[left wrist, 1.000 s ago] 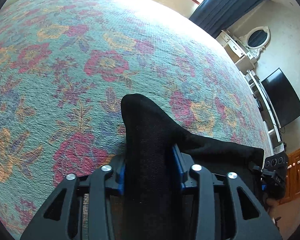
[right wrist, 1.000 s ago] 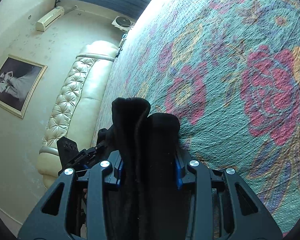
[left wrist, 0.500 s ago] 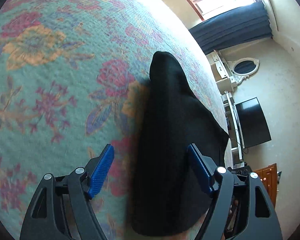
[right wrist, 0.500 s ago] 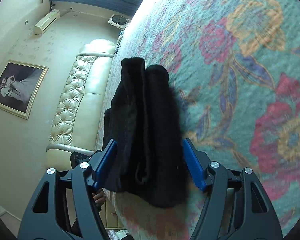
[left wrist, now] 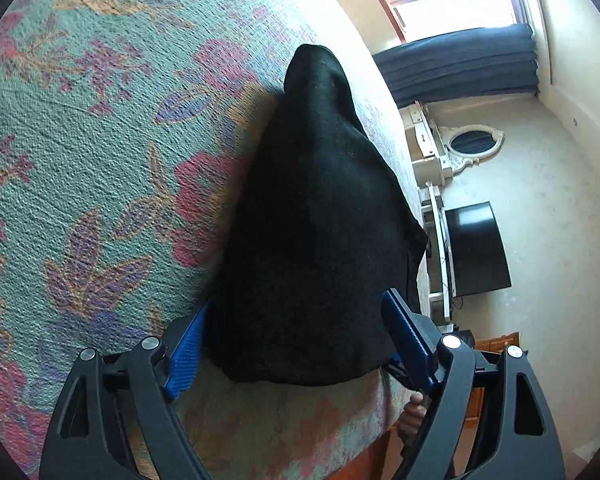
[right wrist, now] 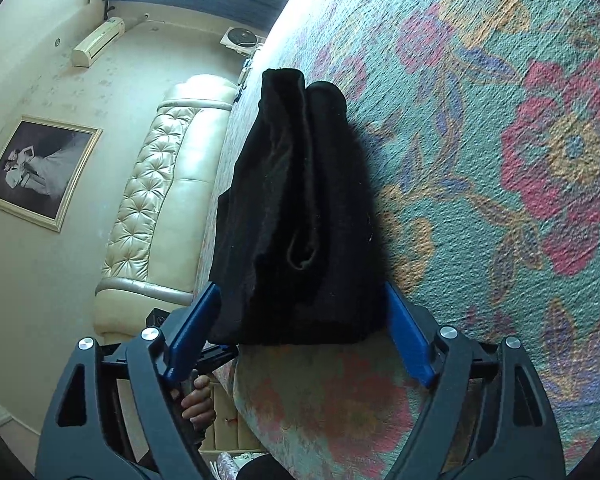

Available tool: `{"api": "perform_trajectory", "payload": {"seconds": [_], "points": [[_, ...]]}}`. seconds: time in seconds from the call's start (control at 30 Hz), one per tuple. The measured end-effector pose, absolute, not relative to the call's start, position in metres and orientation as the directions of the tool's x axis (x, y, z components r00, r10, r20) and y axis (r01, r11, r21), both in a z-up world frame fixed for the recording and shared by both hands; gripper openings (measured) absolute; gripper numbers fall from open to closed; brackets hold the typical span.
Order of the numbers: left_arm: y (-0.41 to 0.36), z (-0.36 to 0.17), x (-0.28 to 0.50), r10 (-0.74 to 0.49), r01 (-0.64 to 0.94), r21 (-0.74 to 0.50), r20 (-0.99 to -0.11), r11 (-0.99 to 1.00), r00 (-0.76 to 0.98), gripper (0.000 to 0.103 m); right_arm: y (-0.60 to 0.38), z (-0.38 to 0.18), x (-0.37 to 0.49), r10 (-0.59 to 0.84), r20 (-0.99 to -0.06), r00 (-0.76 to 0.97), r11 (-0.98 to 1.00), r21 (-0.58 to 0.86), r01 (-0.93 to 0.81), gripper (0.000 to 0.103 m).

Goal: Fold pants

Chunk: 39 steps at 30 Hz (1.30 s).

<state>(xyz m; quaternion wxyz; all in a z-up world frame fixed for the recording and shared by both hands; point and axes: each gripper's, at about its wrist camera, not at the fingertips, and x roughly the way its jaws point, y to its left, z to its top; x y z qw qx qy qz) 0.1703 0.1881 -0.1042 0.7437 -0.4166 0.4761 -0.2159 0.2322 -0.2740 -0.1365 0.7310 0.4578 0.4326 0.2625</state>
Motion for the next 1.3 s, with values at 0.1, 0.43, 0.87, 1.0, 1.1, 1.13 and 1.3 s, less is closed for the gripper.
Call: {"api": "perform_trajectory", "payload": {"seconds": [0.1, 0.43, 0.87, 1.0, 1.1, 1.13, 1.3], "points": [[0.185, -0.105, 0.172, -0.672, -0.087, -0.779, -0.587, 0.621, 0.452, 0.061, -0.263, -0.133, 0.234, 0.773, -0.409, 0.485, 0.468, 0.884, -0.001, 0.081], [0.166, -0.082, 0.171, -0.545, -0.075, -0.647, -0.693, 0.759, 0.472, 0.048, -0.262, -0.140, 0.227, 0.772, -0.438, 0.460, 0.480, 0.877, 0.029, 0.033], [0.173, -0.076, 0.162, -0.518, -0.100, -0.626, -0.714, 0.773, 0.471, 0.046, -0.255, -0.130, 0.221, 0.775, -0.451, 0.444, 0.489, 0.872, 0.031, 0.032], [0.177, -0.077, 0.162, -0.518, -0.107, -0.628, -0.715, 0.770, 0.469, 0.046, -0.249, -0.130, 0.215, 0.777, -0.451, 0.438, 0.489, 0.872, 0.029, 0.032], [0.176, -0.075, 0.163, -0.516, -0.113, -0.628, -0.717, 0.770, 0.468, 0.046, -0.246, -0.130, 0.212, 0.780, -0.450, 0.435, 0.487, 0.873, 0.030, 0.032], [0.175, -0.074, 0.163, -0.514, -0.115, -0.627, -0.719, 0.771, 0.468, 0.046, -0.246, -0.129, 0.214, 0.780, -0.451, 0.433, 0.488, 0.872, 0.029, 0.032], [0.176, -0.073, 0.164, -0.519, -0.122, -0.632, -0.718, 0.765, 0.464, 0.046, -0.242, -0.129, 0.214, 0.783, -0.453, 0.426, 0.487, 0.873, 0.032, 0.032]]}}
